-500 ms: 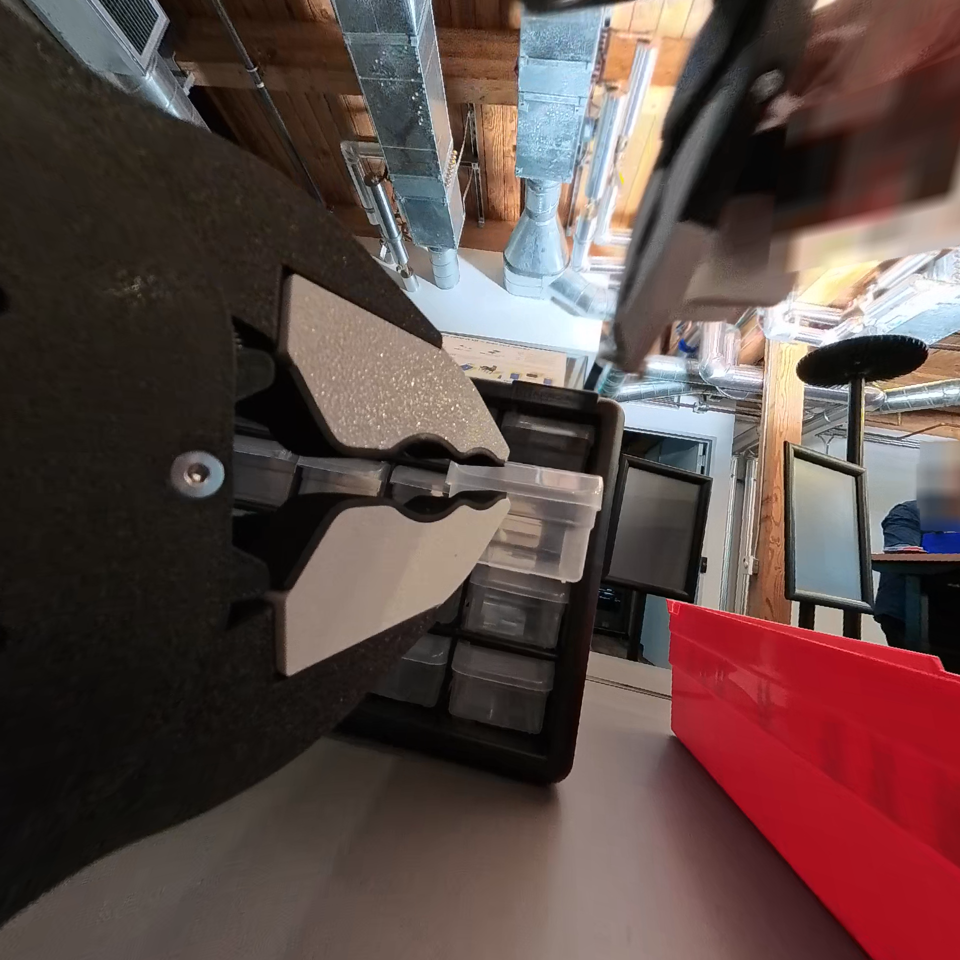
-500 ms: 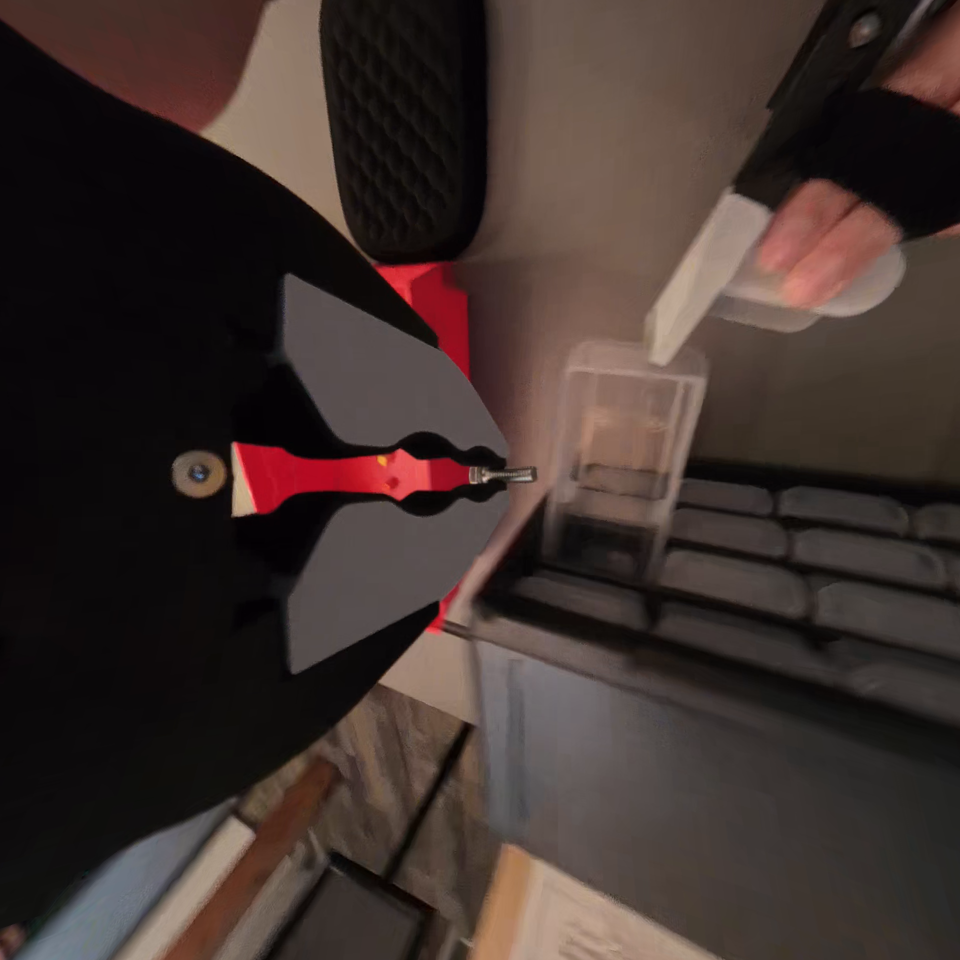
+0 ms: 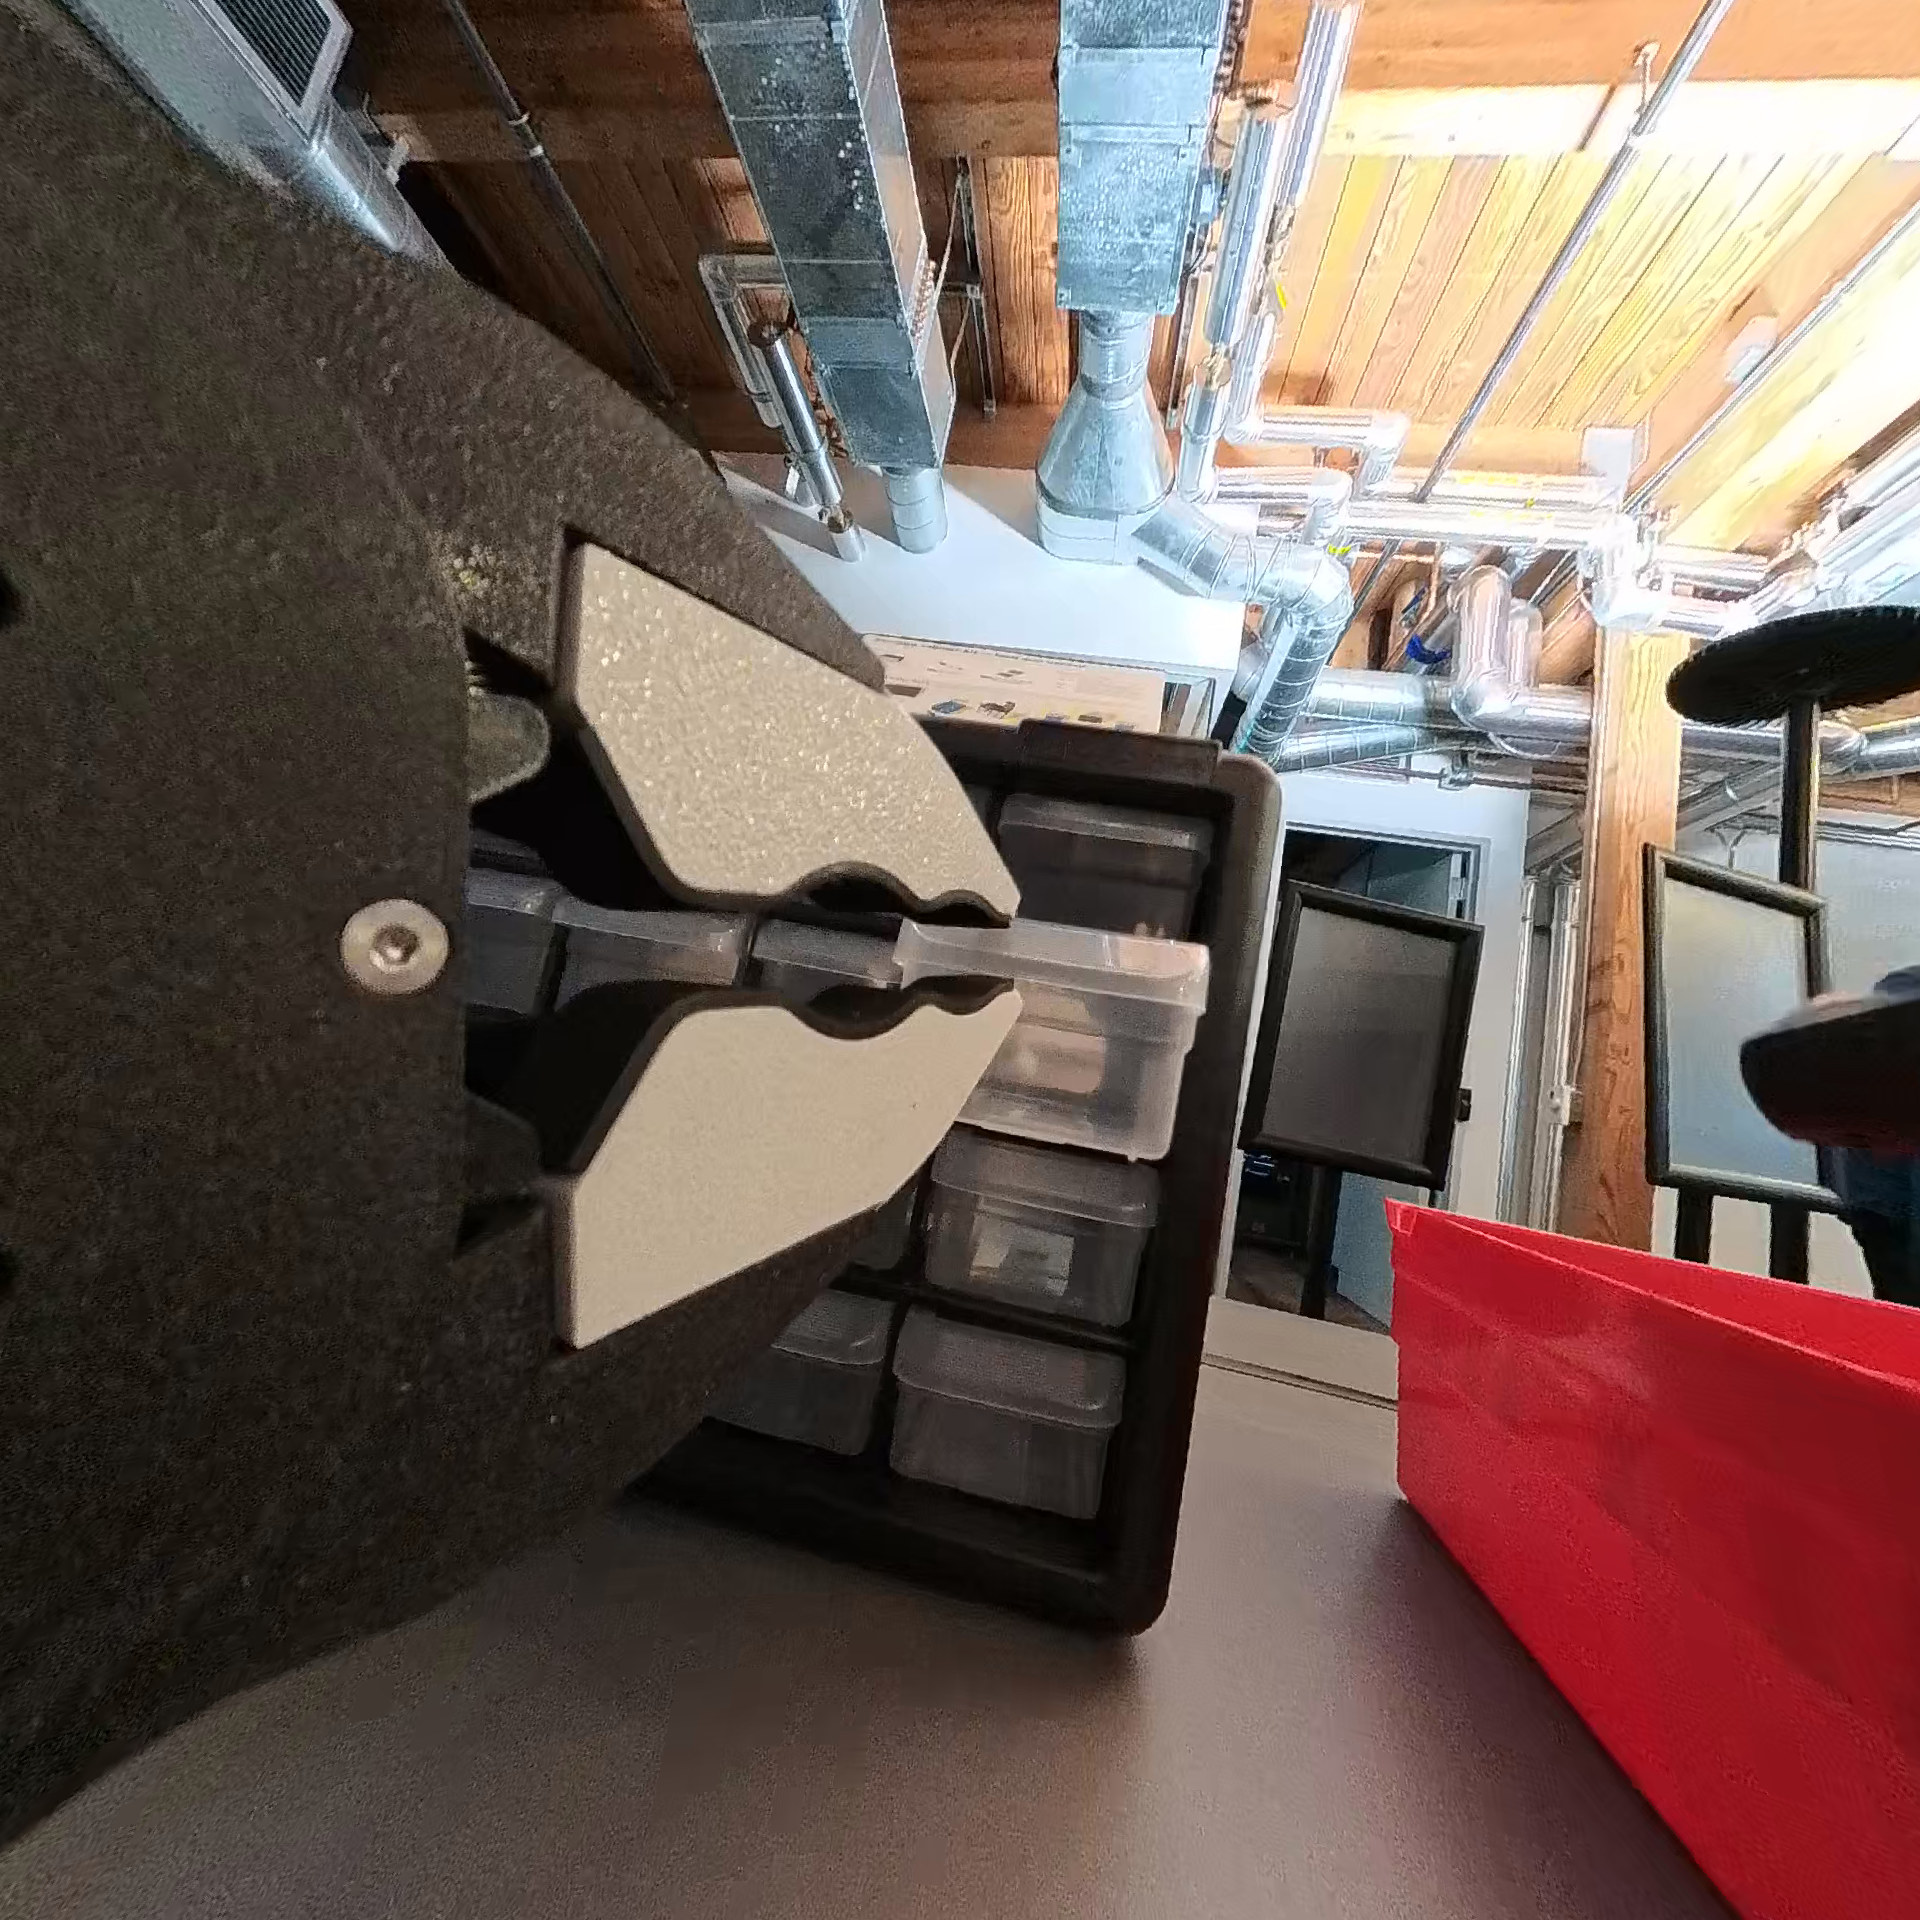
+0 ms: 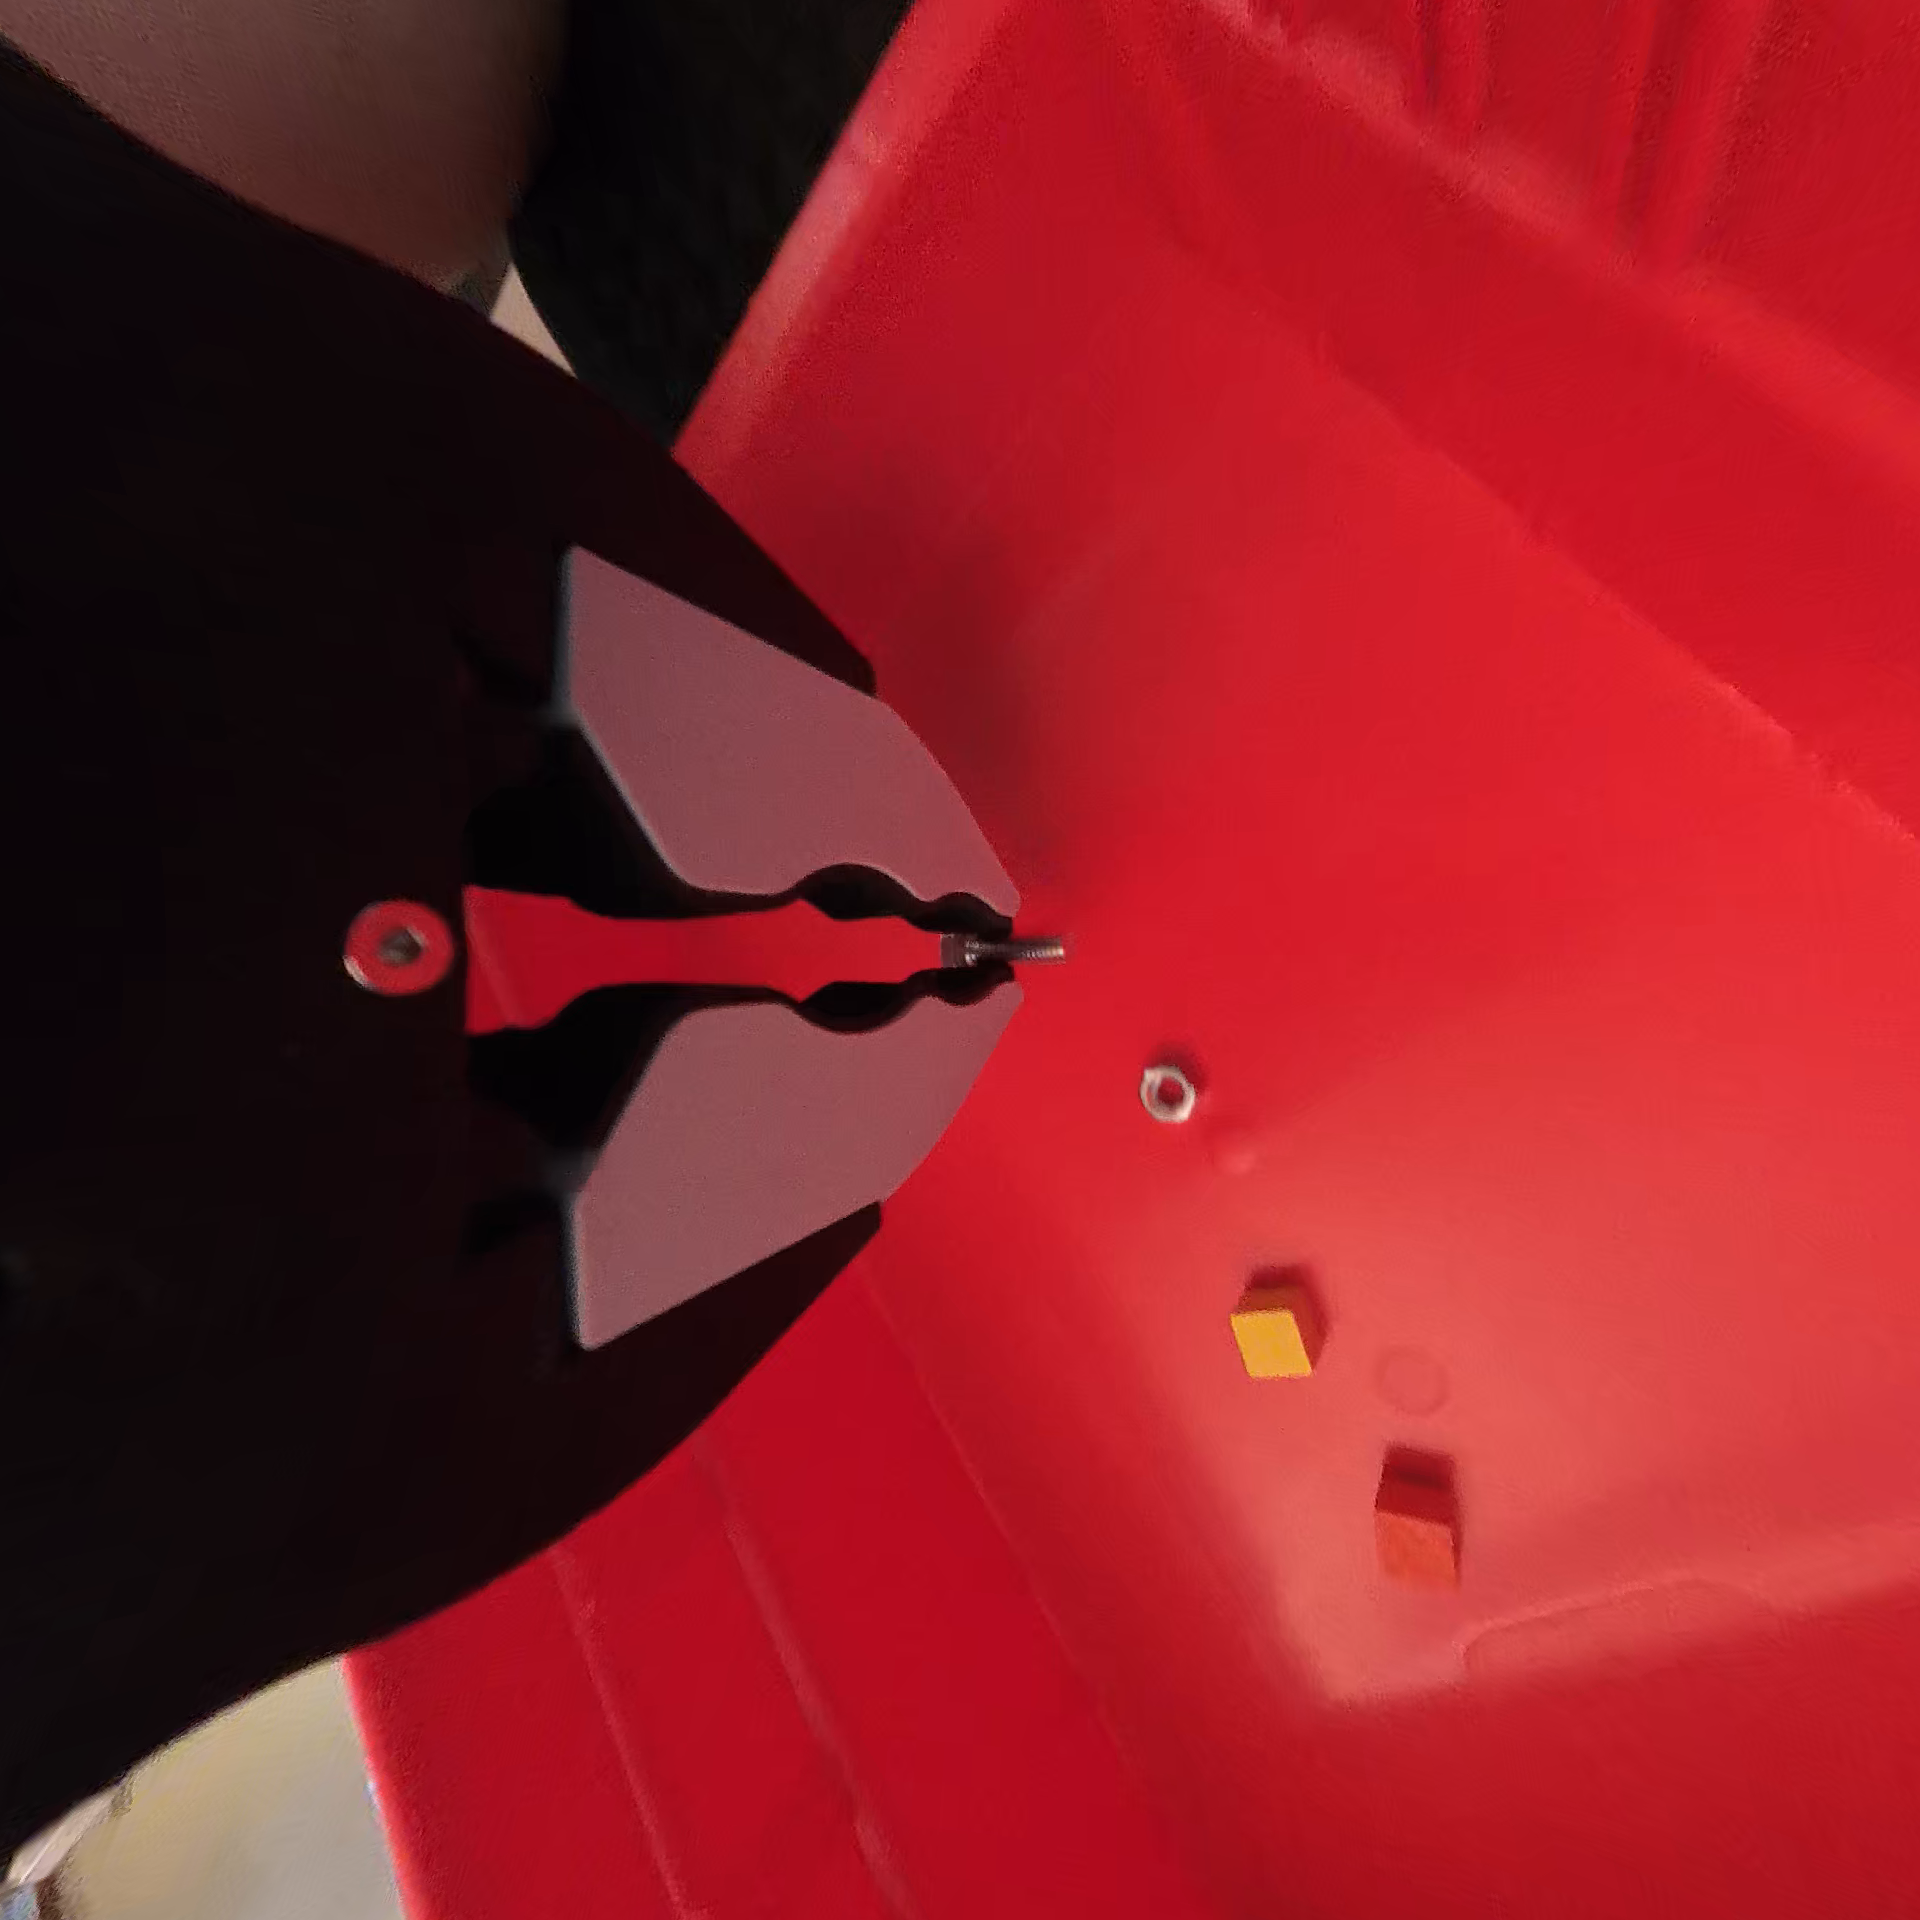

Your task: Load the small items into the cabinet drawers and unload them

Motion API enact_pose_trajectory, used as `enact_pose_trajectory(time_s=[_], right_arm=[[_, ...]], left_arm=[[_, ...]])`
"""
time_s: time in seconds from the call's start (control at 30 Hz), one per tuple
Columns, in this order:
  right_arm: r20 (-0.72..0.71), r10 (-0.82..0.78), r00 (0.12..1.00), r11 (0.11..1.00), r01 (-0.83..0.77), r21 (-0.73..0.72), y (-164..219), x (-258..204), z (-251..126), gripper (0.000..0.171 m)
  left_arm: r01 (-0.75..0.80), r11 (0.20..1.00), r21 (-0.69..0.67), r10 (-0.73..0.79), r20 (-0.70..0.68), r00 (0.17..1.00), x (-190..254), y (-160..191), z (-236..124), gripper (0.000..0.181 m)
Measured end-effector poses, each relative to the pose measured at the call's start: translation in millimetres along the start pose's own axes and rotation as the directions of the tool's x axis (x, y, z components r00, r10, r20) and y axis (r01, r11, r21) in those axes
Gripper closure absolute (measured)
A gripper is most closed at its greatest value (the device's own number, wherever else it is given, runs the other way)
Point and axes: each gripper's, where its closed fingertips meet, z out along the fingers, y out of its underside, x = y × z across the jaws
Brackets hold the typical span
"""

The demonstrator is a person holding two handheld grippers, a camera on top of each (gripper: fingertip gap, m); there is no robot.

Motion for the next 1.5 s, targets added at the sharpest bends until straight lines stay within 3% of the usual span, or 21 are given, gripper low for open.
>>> enact_pose_trajectory(time_s=[0.3,0.4,0.63,0.97,1.1,1.17,1.33,1.5], right_arm=[[0.078,-0.006,0.997,1.000,0.007,-0.016,-5.6,-3.6,16.2,0.164],[0.141,0.011,0.990,0.999,-0.017,0.044,-9.2,-9.9,11.3,0.143],[-0.012,-0.042,0.999,0.950,0.043,0.308,-35.7,8.2,-33.7,0.144],[-0.092,-0.107,0.990,0.934,0.131,0.332,-43.5,1.1,-52.0,0.145],[-0.075,-0.122,0.990,0.926,0.140,0.352,-42.6,-2.3,-53.6,0.145],[-0.071,-0.124,0.990,0.915,0.142,0.377,-42.4,-3.0,-57.3,0.145],[-0.064,-0.123,0.990,0.902,0.139,0.409,-39.1,-5.1,-65.2,0.145],[-0.067,-0.133,0.989,0.900,0.149,0.410,-40.4,-7.2,-65.8,0.145]], left_arm=[[-0.056,0.997,-0.053,0.056,-0.010,0.998,5.3,12.7,29.4,0.173],[-0.041,0.997,-0.065,0.040,-0.016,0.999,5.9,15.9,36.7,0.173],[-0.032,0.995,-0.090,0.030,-0.026,0.999,8.2,20.4,49.6,0.173],[-0.041,0.991,-0.130,0.032,-0.070,0.997,11.6,23.0,60.4,0.171],[-0.053,0.985,-0.164,0.052,-0.014,0.999,-1.0,24.9,53.7,0.149],[0.022,0.988,-0.153,-0.023,-0.003,1.000,-9.9,27.7,34.8,0.139],[0.125,0.975,-0.184,-0.122,0.030,0.992,-23.8,87.2,-19.8,0.153],[-0.104,0.945,-0.309,0.090,-0.059,0.994,9.2,165.4,-33.6,0.147]])
